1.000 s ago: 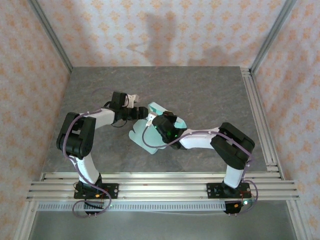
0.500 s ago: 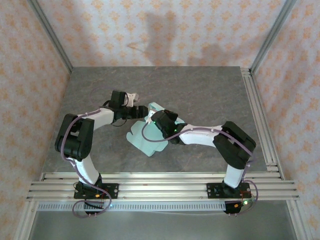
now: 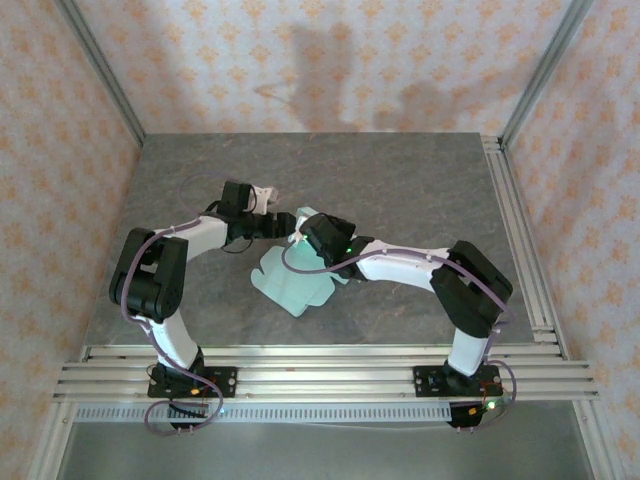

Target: Fold the paper box

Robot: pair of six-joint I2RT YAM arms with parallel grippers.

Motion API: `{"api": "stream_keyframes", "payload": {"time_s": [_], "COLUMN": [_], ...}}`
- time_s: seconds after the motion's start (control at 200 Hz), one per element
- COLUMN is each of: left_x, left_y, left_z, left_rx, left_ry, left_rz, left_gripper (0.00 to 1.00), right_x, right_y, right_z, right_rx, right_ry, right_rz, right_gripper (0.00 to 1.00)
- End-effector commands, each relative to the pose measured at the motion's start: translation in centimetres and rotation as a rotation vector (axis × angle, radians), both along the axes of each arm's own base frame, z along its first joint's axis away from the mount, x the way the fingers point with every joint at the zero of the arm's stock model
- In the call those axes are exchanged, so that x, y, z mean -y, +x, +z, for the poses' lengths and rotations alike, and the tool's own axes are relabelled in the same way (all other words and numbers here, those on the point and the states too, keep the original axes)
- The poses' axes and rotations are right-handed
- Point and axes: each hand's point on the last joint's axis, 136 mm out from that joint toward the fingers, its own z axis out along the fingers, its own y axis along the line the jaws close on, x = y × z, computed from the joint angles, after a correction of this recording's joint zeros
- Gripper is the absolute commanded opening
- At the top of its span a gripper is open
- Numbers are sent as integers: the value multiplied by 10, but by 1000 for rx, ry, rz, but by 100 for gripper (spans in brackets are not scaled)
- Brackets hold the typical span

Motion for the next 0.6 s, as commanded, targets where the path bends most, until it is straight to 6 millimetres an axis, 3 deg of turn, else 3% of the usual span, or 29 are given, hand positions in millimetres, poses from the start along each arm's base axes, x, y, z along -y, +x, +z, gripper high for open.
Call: {"api": "stream_keyframes", "payload": {"time_s": [0.0,0.165,0.43,0.591], "left_x": [1,-4,-18,-23], "left_y": [-4,1,13,14], "left_z": [8,7,38,48], "left_rx": [24,32,104,125], "left_ry": [32,34,2,-3], "left_rz": [-24,15,90,95], "left_gripper": [73,74,76,76], "right_x": [-2,3,8,3], "right_y": [1,8,30,32], "right_z": [5,3,24,30], "right_rx": [-12,4,275,310], "right_ry": [12,-7,-80,-73], "right_rz": [-9,-55,-80,-51], "right_gripper": [0,0,0,0]}}
